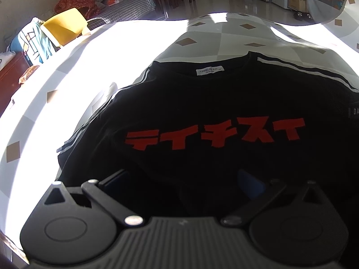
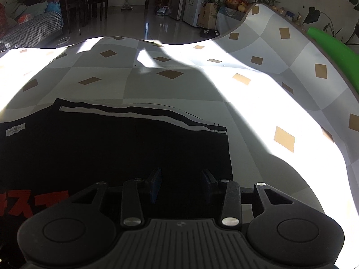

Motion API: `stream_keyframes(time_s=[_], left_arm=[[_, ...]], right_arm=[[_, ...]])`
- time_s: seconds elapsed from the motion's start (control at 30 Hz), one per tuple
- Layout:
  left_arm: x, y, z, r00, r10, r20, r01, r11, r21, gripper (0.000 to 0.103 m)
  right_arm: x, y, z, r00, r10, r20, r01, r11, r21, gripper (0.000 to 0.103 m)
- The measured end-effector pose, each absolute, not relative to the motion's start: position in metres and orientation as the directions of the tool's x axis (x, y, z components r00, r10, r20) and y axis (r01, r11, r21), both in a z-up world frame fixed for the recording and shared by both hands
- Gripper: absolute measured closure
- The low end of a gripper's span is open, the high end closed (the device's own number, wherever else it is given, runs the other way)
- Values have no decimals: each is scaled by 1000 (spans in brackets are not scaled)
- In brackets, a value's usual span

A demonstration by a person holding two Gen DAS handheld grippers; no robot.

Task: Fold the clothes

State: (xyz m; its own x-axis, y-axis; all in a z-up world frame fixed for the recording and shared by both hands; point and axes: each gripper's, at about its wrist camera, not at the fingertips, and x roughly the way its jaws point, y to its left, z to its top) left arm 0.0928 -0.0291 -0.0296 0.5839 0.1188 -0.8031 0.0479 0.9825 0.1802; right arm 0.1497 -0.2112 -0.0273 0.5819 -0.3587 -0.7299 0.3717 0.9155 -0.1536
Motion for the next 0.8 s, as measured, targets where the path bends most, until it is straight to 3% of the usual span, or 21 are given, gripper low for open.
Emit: stream_keyframes(time_s=[0.33,0.8], left_arm=[[96,-21,-31,565,91,-820,30,991,131,0],[115,-17,-34,571,41,-820,57,994,90,0]], right_arm=[[160,-231,-31,578,-386,-718,414,898,-150,57],[174,-249,-33,555,-494,-670,494,843,-213,55]])
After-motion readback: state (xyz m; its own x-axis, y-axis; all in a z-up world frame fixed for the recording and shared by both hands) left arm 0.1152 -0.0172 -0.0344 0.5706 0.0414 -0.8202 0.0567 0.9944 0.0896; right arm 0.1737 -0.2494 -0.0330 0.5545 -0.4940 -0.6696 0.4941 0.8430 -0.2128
